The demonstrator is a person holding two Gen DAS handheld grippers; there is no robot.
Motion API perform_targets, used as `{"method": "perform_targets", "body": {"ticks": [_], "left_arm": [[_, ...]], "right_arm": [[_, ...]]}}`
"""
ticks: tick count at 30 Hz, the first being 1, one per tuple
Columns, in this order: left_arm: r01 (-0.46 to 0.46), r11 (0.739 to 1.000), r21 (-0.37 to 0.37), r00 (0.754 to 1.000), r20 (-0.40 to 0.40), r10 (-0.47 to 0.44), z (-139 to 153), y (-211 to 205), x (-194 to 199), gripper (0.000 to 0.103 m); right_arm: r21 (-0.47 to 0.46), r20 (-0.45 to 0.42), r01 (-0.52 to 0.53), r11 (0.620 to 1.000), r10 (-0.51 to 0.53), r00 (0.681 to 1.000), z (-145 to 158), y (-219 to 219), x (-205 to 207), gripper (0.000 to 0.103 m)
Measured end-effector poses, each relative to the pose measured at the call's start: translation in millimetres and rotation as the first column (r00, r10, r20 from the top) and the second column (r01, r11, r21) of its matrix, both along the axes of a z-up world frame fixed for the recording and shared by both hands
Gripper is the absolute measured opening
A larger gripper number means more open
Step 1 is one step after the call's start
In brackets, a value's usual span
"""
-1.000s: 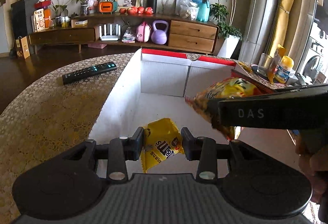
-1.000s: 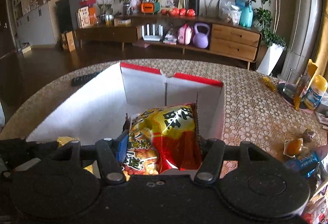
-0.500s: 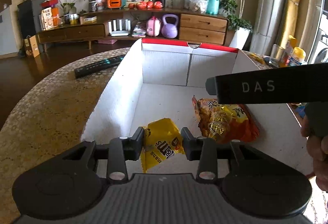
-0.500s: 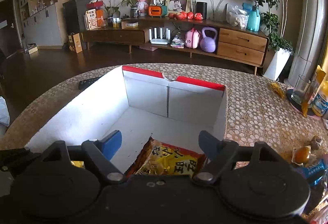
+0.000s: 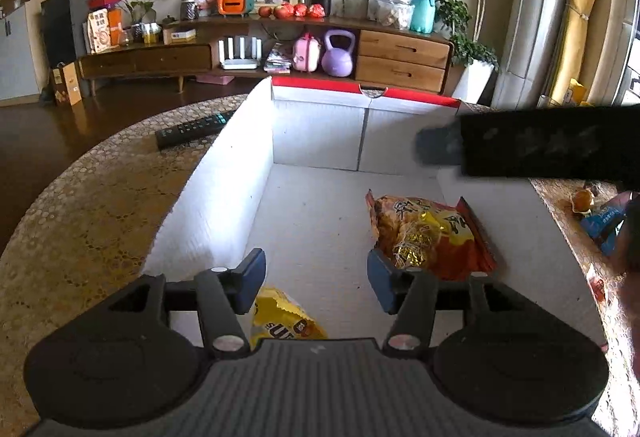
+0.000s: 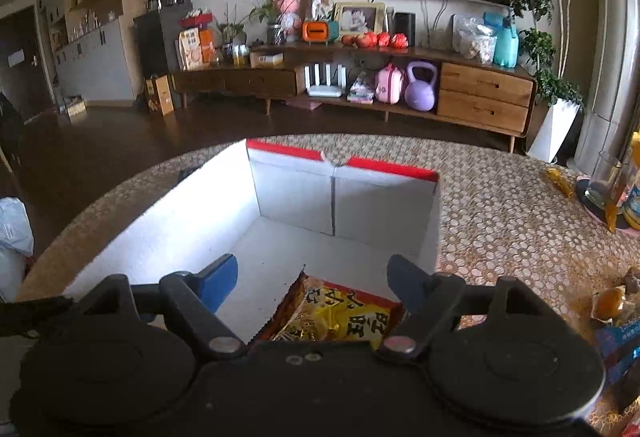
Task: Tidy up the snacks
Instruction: 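Move both open tools back toward the snack pile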
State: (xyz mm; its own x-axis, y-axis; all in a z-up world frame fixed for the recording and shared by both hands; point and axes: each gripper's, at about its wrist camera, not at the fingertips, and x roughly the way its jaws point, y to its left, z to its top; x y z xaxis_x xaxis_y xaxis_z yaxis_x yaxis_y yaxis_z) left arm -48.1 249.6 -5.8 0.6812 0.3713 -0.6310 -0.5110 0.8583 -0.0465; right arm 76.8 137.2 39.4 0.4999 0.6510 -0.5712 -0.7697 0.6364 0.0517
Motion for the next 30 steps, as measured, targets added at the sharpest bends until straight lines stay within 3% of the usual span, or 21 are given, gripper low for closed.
{"method": "perform_targets", "body": {"ticks": [3, 7, 11, 14, 30], "left_arm": [[0.007, 1.0, 0.006, 1.0, 0.007, -0.007, 3, -5, 0, 0.057], [0.014, 1.0, 0.028, 0.999, 0.03, -0.015, 10, -14, -1, 0.068], [0.02, 0.999, 0.04, 0.999, 0.041, -0.022, 17, -24, 1, 0.068], [0.03, 0.998, 0.053, 0.998, 0.051, -0.033, 23, -32, 3, 0.077], [0.103, 0.985, 0.138, 0.986, 0.116, -0.12, 54, -80, 21, 0.088]], "right_arm": [[0.042, 0.022, 0.015, 0.999, -0.015, 1.0, 13, -15, -2, 0.082], [0.091, 0.048, 0.048, 0.995, -0.053, 0.997, 29, -41, -3, 0.083], [0.115, 0.07, 0.089, 0.989, -0.097, 0.993, 38, -64, -1, 0.083], [0.123, 0.065, 0.113, 0.986, -0.122, 0.99, 38, -79, 2, 0.083], [0.172, 0.042, 0.248, 0.953, -0.258, 0.965, 28, -144, -2, 0.084]]}}
